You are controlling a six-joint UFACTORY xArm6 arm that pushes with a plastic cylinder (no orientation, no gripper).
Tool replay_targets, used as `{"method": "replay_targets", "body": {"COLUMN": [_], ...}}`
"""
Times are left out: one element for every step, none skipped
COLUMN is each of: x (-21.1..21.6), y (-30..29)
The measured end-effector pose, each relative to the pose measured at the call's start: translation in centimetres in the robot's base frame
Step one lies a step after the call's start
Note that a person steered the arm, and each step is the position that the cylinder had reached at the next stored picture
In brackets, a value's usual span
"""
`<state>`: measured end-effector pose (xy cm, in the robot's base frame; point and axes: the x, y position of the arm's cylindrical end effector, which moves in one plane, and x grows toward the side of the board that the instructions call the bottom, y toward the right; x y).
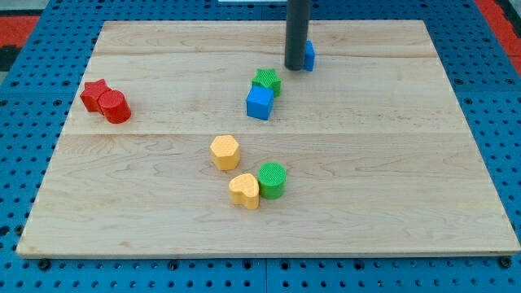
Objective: Slide the blue triangle closely to the green star
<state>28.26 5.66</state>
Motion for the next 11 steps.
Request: {"method": "replay_targets", "body": {"x": [-3.8, -6.5, -7.6, -0.1, -3.4, -8.8, -6.1, -2.1, -0.9, 0.0, 2.9], "y": [-0.5, -1.7, 4.9, 5.1, 9.1, 9.0, 4.9, -0.1, -0.9, -4.5, -5.0]}}
